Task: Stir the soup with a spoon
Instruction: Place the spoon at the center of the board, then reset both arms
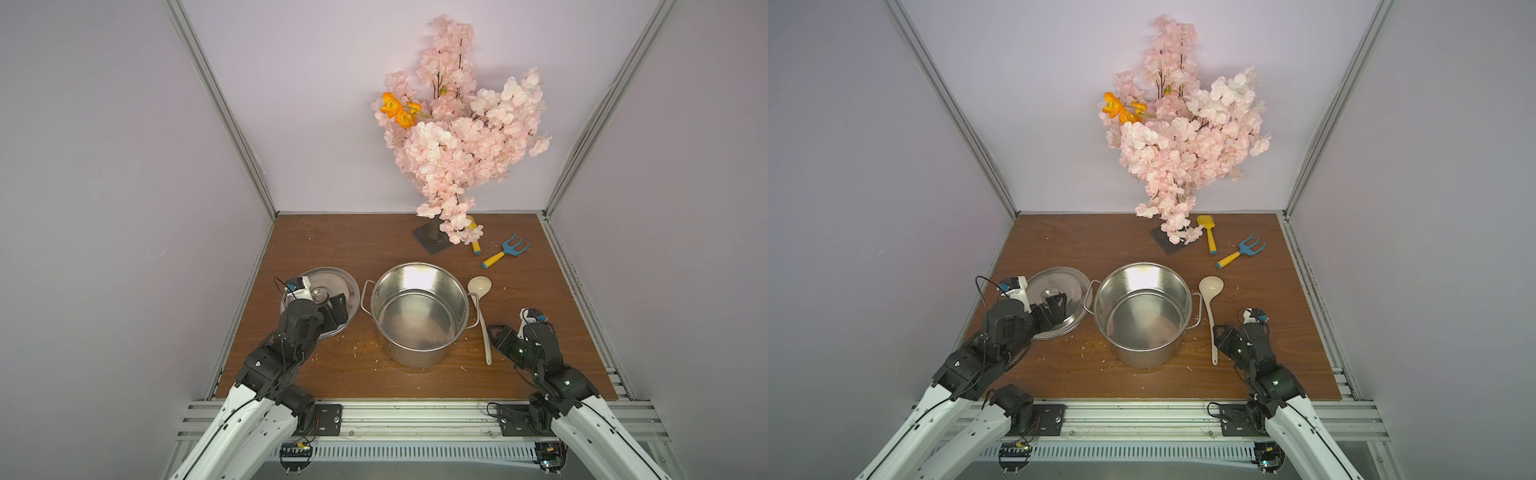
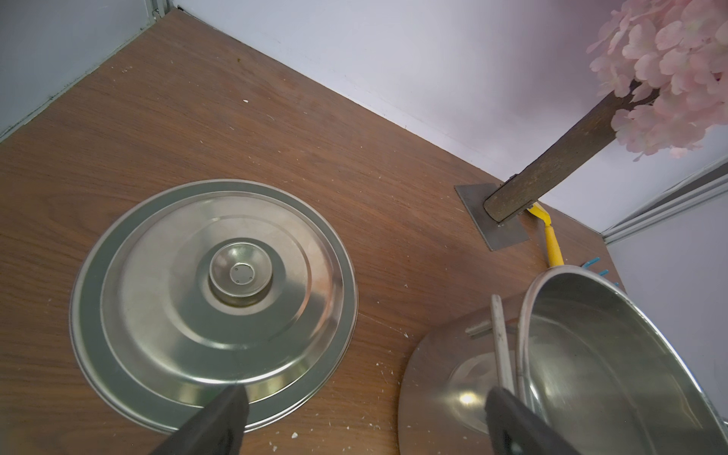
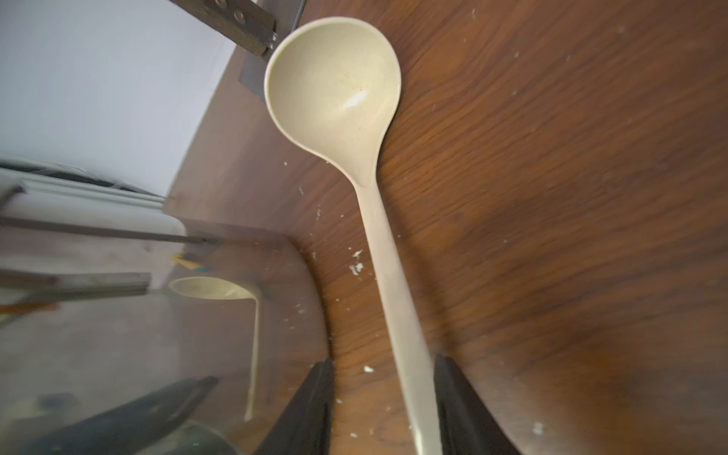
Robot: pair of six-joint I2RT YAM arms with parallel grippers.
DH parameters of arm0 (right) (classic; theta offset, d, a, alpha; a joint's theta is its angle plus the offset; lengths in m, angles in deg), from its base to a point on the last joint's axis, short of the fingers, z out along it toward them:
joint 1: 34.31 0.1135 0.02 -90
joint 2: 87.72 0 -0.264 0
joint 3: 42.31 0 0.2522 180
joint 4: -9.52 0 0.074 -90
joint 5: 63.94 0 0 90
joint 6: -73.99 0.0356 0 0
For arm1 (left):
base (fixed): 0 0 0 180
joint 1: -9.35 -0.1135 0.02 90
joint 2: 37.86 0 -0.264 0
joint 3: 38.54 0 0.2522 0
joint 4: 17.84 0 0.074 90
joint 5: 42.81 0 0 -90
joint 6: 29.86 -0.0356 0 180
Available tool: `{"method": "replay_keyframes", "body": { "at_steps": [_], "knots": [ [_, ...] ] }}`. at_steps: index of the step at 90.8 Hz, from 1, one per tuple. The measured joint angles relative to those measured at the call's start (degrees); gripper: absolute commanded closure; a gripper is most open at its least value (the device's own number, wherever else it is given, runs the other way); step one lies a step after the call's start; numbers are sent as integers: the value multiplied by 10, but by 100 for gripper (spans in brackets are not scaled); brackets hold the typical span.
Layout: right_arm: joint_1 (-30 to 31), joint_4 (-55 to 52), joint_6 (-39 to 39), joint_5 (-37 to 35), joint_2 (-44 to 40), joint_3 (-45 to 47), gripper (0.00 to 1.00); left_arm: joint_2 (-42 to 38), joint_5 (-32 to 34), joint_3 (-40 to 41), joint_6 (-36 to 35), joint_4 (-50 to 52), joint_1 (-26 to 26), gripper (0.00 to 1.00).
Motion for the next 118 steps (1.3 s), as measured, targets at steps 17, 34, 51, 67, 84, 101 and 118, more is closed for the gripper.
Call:
{"method": "replay_keyframes", "body": {
  "at_steps": [17,34,51,67,84,101,118],
  "knots": [
    [-12,-26,-27,-48,42,-53,12,13,5,0,5,-13,0,4],
    [-24,-23,-47,-119,95,-105,1,59,34,0,1,-42,0,4],
    [-31,66,-129,-254,177,-168,1,121,93,20,-36,-128,-17,4],
    [-44,250,-251,-362,215,-107,1,175,99,61,-81,-259,-131,4],
    [-72,476,-363,-405,299,-3,1,292,83,148,-169,-481,-210,4],
    [-99,679,-449,-375,463,13,1,453,76,188,-252,-664,-217,4],
    [-127,843,-509,-309,568,-15,1,525,23,194,-303,-839,-221,4]
  ]
}}
